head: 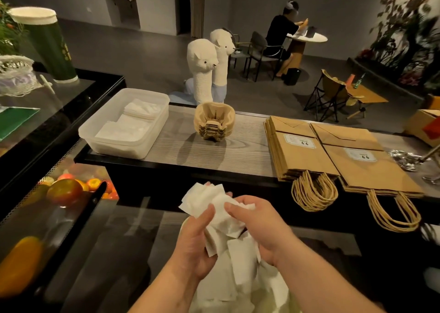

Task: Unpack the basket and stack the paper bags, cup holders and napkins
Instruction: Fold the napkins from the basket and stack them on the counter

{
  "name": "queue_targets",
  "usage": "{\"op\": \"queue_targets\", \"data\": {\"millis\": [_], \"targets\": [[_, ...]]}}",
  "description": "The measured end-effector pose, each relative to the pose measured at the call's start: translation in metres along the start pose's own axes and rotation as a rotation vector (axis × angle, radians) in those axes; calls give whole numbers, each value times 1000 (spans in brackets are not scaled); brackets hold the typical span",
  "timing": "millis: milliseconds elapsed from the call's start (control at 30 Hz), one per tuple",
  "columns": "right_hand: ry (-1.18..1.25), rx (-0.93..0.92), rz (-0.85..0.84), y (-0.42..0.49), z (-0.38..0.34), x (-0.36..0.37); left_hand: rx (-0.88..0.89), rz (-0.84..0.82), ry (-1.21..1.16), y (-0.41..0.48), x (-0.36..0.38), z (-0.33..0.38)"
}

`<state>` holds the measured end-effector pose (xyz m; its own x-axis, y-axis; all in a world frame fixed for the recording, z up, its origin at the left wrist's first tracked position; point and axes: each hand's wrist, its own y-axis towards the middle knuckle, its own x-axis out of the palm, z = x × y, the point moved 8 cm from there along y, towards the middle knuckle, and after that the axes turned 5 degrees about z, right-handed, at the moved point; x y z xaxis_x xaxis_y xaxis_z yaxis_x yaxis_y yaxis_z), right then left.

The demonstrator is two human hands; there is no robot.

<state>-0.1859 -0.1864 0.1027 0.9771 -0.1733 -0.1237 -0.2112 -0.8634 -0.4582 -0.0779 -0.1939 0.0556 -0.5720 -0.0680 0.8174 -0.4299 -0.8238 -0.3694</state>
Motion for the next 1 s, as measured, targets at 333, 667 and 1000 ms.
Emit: {"op": "queue_targets", "data": {"millis": [333,667,1000], "targets": [[592,305,33,-2,27,-23,120,178,-110,0,-20,48],[954,59,112,6,-17,-45,110,80,-31,-23,-10,35],[680,-208,59,-42,-38,-3,17,311,131,-31,21,-3]]}}
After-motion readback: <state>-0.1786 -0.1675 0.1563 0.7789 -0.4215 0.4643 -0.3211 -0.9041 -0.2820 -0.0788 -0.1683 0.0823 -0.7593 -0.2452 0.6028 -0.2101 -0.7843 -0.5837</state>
